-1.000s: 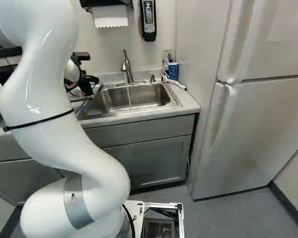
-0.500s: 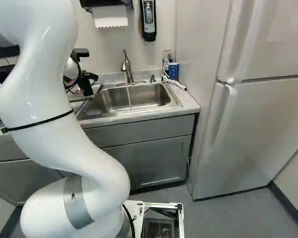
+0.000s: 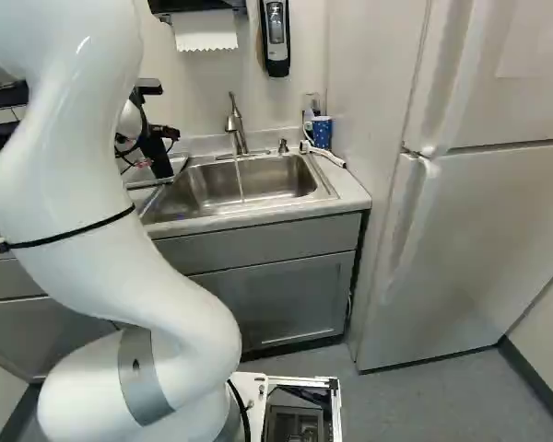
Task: Rinse the cup and place it in the tray
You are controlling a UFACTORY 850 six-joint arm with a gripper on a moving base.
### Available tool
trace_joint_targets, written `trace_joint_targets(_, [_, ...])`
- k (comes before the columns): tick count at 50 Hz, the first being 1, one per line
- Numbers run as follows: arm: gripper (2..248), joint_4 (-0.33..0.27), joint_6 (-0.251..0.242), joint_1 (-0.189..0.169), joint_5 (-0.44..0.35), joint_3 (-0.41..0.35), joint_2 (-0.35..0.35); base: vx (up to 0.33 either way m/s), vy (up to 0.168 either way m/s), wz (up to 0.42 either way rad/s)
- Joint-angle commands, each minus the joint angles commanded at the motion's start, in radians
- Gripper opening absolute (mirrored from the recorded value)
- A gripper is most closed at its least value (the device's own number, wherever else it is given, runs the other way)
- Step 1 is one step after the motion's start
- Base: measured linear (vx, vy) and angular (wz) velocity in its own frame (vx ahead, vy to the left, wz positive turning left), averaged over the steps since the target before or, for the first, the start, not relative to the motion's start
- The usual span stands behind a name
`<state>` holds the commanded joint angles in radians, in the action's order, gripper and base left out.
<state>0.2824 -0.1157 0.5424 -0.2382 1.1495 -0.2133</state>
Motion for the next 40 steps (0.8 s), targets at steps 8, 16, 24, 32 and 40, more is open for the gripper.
trace_joint_targets(8, [247,0.000,0.000,-0.011,0.000,-0.007,0.022,0.000,0.000,0.000])
trace_joint_targets(16, [247,0.000,0.000,-0.022,0.000,-0.015,0.045,0.000,0.000,0.000])
trace_joint_targets(24, [247,-0.005,0.000,-0.034,0.000,-0.022,0.067,0.000,0.000,0.000])
trace_joint_targets(32, [247,-0.024,0.000,-0.047,0.000,-0.028,0.089,0.000,0.000,0.000])
trace_joint_targets(40, [247,-0.059,0.000,-0.062,0.000,-0.041,0.117,0.000,0.000,0.000])
